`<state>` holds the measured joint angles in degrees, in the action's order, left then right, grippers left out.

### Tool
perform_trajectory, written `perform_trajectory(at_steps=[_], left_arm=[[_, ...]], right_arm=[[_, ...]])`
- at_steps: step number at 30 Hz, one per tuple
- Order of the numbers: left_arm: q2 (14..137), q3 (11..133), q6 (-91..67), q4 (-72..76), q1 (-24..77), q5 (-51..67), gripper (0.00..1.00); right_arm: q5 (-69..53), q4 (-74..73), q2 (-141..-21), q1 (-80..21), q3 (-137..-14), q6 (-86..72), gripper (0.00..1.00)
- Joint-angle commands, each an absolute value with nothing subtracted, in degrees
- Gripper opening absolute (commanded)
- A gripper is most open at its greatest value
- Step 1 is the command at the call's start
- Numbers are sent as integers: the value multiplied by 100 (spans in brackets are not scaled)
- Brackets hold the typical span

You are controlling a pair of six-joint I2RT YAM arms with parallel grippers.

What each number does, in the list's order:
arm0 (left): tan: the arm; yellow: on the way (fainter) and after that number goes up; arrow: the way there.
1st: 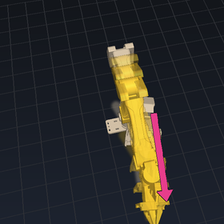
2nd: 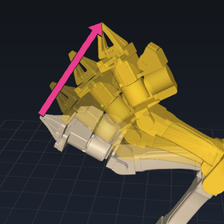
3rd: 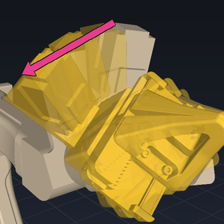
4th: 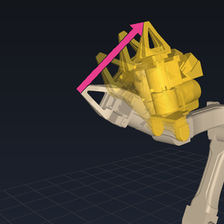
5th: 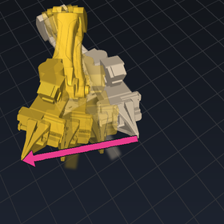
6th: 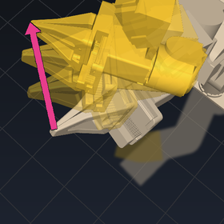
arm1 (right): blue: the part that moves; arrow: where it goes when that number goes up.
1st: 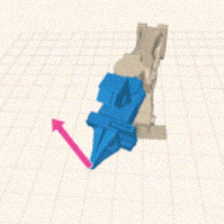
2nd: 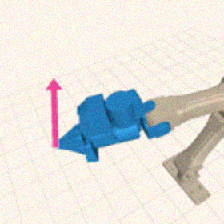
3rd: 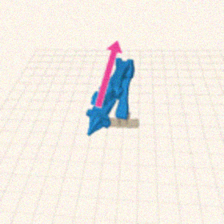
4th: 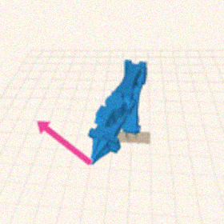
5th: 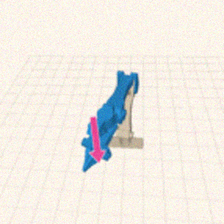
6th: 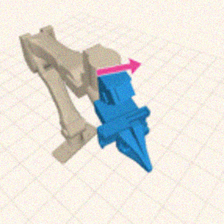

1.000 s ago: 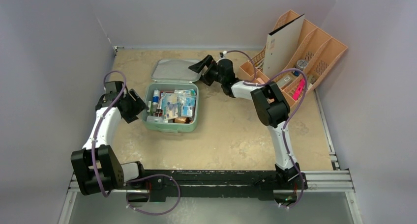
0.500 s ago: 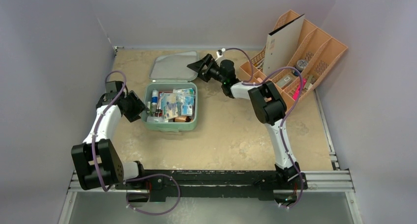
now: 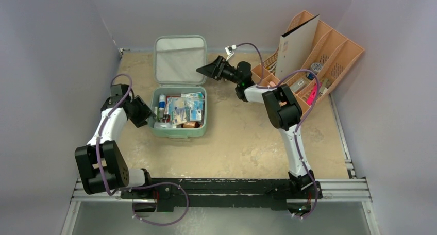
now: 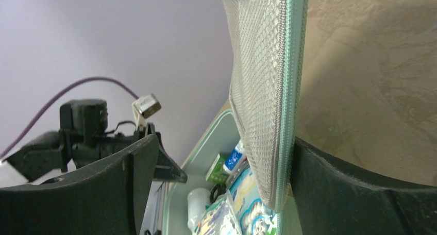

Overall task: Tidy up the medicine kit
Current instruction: Close the medicine box at the center of the board.

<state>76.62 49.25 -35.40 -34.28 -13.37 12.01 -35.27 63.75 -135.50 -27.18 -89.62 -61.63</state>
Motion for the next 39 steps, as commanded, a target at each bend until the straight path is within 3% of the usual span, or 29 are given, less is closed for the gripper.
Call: perform_trajectory(at_steps=[1, 19, 30, 33, 39], left_arm=[[7684, 5403, -3621, -3358, -1411, 1318, 46], [6875, 6497, -4157, -3496, -1503, 697, 56], [5972, 7650, -3885, -3374, -1503, 416, 58], [6069, 7579, -3779, -3447, -1486, 797, 57], [6332, 6832, -3409, -3617, -1485, 1085, 58]], right_arm=[[-4265, 7000, -13072, -2708, -9261, -6013, 94], [-5672, 6991, -12536, -2688, -9465, -6346, 99], [-6317, 8454, -12110, -2565, -8805, -7665, 98], [-6210, 7951, -12062, -2536, -8707, -7454, 96], [-5501, 5361, -11781, -2540, -8474, -5673, 89]])
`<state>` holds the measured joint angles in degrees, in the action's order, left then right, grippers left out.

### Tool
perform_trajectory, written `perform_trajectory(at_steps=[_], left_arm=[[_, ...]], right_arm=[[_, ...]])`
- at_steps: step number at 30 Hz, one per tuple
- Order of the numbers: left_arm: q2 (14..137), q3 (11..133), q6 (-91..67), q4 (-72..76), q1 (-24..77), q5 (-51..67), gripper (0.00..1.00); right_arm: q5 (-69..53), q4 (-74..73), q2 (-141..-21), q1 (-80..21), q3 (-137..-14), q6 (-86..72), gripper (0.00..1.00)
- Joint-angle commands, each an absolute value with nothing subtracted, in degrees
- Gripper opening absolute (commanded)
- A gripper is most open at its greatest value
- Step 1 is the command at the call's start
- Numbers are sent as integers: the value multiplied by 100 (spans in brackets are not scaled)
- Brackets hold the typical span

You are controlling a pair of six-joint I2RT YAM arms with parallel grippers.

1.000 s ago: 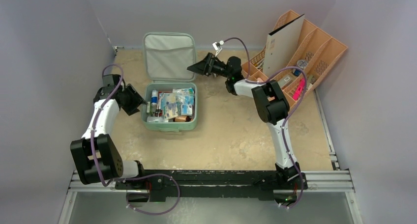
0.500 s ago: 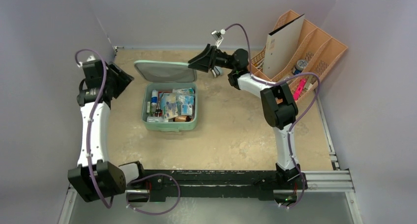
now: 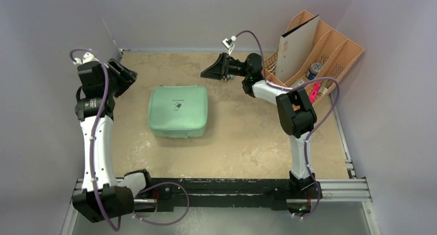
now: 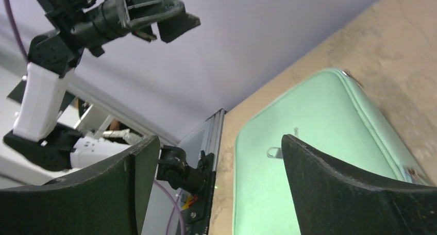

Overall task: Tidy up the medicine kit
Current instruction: Close the medicine box at the center of the board, then adjust the medicine box at the center of the board.

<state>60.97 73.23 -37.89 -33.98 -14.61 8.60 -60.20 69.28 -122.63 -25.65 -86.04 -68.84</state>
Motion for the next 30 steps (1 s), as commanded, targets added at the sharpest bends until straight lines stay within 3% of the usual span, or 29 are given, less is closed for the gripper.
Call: perform_trajectory(at_steps=[1, 9, 12, 18, 30], left_arm=[[6359, 6676, -3322, -3622, -1485, 1013, 58], [6921, 5927, -2933, -3472, -1489, 999, 59], [7280, 5915, -2841, -3449, -1494, 1491, 59], [7484, 5570, -2839, -3012, -1494, 2099, 59], [7747, 5145, -2883, -2967, -1495, 2741, 58]], right_arm=[[-5294, 4852, -11724, -2539, -8457, -5382, 87], [-3642, 816, -11303, -2640, -8499, -3720, 81], [-3662, 781, -11238, -2716, -8211, -3769, 78], [-3906, 1168, -11395, -2912, -7902, -4381, 64], [-2792, -481, -11693, -3241, -8732, -3877, 52]])
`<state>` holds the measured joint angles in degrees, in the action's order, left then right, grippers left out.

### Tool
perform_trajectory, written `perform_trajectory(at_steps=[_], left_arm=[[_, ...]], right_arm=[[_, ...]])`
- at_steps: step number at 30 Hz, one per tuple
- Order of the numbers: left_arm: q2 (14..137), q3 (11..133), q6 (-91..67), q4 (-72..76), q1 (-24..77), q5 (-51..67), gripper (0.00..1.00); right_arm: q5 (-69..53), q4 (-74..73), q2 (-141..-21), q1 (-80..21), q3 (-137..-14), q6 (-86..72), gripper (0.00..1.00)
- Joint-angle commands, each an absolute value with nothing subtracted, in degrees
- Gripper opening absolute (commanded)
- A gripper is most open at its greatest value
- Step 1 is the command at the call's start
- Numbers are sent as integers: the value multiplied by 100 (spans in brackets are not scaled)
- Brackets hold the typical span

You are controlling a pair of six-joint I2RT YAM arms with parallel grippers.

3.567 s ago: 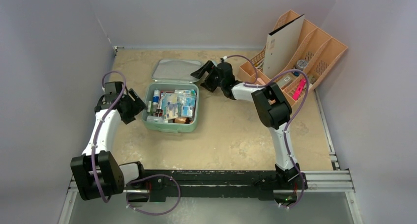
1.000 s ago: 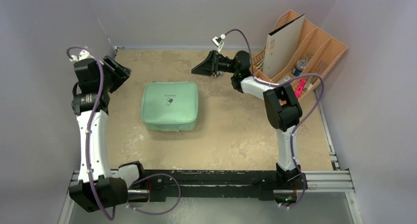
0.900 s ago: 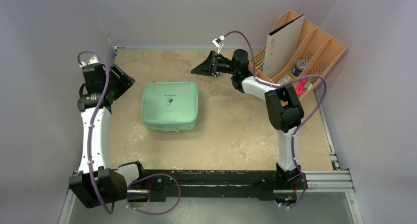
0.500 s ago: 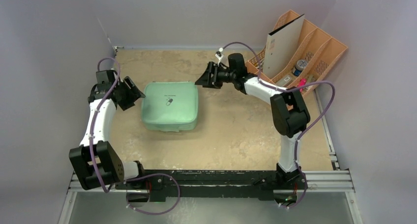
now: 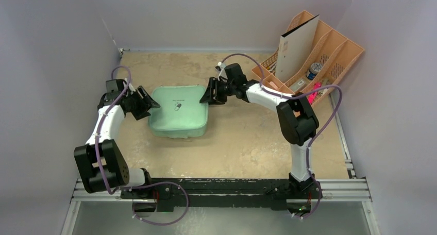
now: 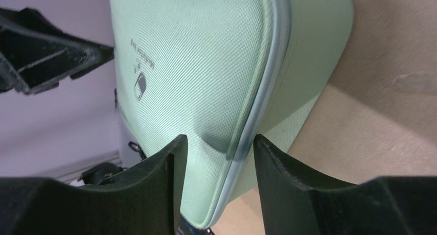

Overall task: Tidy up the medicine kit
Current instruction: Adjust the medicine box at the center of the board.

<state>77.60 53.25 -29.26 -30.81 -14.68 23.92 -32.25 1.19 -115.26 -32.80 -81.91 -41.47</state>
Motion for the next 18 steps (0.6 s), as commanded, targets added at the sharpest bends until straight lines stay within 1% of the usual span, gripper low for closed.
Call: perform_trajectory(at_steps=[1, 2, 6, 8, 10, 11, 13, 18], left_arm=[[7713, 5134, -2875, -2991, -1494, 2749, 58], [7664, 5120, -2866, -3019, -1494, 2751, 58], [7313, 5081, -2976, -3052, -1496, 2828, 58], [7139, 5142, -3013, -3143, -1490, 2644, 58], [6998, 5235, -2994, -3254, -1493, 2160, 58], [6950, 5289, -2975, -3324, -1494, 1707, 59], [6918, 5383, -2966, -3447, -1503, 1230, 62], [7212, 5547, -2975, -3452, -1507, 994, 65]], right_arm=[[-2804, -518, -11750, -3245, -8815, -3828, 51], [-2822, -517, -11814, -3252, -8898, -3810, 49], [-2849, -414, -12074, -3252, -9172, -3789, 34], [-2777, -485, -12231, -3252, -9387, -3783, 29], [-2762, -641, -12416, -3252, -9675, -3711, 27], [-2725, -740, -12502, -3261, -9831, -3642, 27], [-2706, -908, -12655, -3256, -10127, -3554, 27], [-2778, -902, -12914, -3260, -10625, -3386, 27]])
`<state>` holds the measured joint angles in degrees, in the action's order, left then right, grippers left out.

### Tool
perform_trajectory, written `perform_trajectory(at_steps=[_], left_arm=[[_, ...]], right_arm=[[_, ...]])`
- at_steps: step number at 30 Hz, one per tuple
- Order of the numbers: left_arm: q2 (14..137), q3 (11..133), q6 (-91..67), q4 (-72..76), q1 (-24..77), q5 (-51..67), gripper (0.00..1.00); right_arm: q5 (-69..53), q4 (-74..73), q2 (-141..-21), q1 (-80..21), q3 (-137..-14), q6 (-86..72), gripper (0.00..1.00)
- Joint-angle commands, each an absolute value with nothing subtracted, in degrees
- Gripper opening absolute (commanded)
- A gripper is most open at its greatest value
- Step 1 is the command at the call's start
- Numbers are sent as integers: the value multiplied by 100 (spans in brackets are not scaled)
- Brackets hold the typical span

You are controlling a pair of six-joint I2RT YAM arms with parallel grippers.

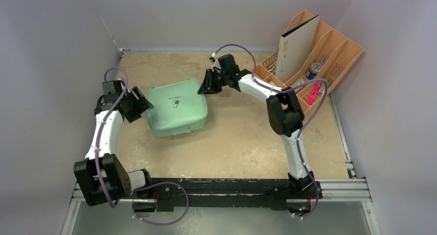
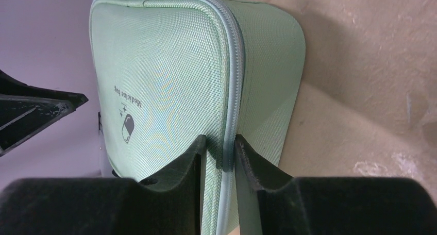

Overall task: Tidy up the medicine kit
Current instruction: Adjust the medicine box at the center of the board.

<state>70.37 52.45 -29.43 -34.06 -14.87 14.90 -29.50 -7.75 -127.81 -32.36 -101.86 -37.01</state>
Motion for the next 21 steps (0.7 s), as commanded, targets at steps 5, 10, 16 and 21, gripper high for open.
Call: perform_trajectory(at_steps=[5, 10, 16, 21], left_arm=[[7495, 5594, -2953, -3469, -1542, 1062, 67], [7543, 5437, -2984, -3197, -1539, 1839, 64], [7284, 4807, -3387, -2727, -1538, 2526, 54], [7175, 4456, -3577, -2540, -1543, 2742, 52]], right_arm=[[-2971, -939, -13406, -3253, -11383, -3247, 27], [-2895, -784, -13655, -3252, -11789, -3240, 27], [-2885, -484, -13699, -3252, -11917, -3172, 35], [-2439, -665, -12979, -3218, -11512, -2983, 55]])
